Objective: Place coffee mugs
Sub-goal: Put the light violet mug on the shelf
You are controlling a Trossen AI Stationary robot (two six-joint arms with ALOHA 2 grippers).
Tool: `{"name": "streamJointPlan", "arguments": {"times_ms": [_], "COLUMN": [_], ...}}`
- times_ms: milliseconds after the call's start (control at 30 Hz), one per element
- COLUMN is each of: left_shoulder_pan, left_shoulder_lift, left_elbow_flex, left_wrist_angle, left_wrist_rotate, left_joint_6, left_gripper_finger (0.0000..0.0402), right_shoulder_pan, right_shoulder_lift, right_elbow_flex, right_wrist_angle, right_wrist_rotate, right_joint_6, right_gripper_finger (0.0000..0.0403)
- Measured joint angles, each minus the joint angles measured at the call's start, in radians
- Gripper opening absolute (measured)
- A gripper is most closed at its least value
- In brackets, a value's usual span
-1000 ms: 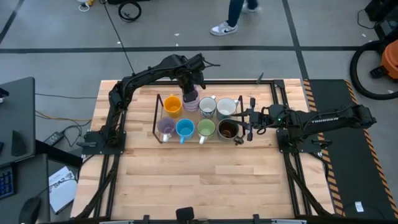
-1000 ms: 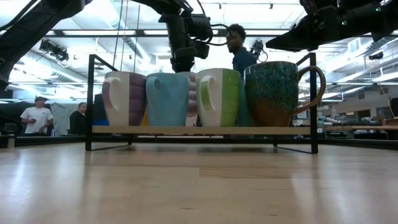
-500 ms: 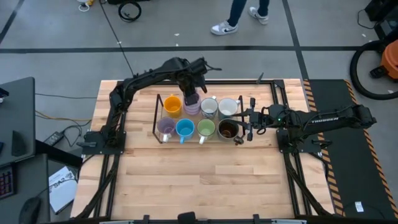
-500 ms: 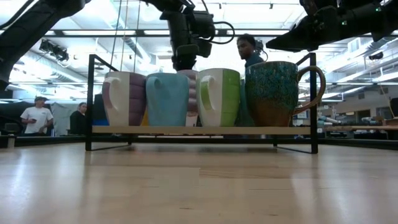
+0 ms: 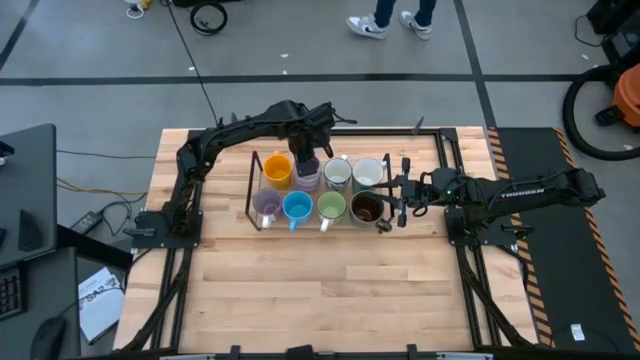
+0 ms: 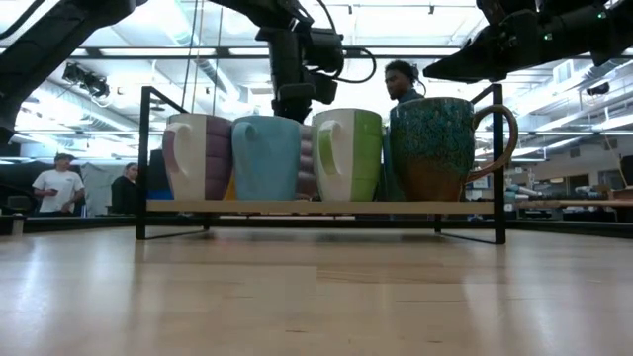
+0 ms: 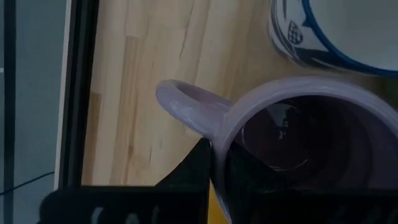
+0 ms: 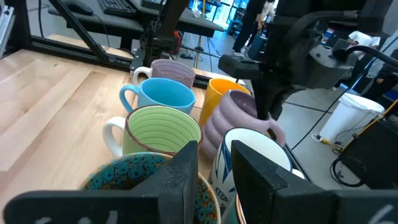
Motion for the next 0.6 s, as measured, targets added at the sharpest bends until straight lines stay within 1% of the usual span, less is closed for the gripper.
{"name": "streamJointPlan", "arguments": {"times_ms": [133, 600], "left_shoulder_pan": [-0.005, -0.02], "left_shoulder_lift": [0.0, 0.0], "left_elbow_flex": [-0.016, -0.017], "left_wrist_angle": [0.016, 0.024], "left_wrist_rotate": [0.0, -0.013], "left_joint_6": [0.008, -0.018], "left_gripper_finger": [0.0032, 0.0035], "right_shoulder_pan": [0.0, 0.0], "right_shoulder_lift": [0.0, 0.0], "right_elbow_flex": [0.0, 0.0], "right_wrist_angle": [0.0, -0.009], "right_wrist_rotate": [0.0, -0.001], "right_joint_6": [0.0, 0.0], "right_gripper_finger": [0.0103, 0.0103]}}
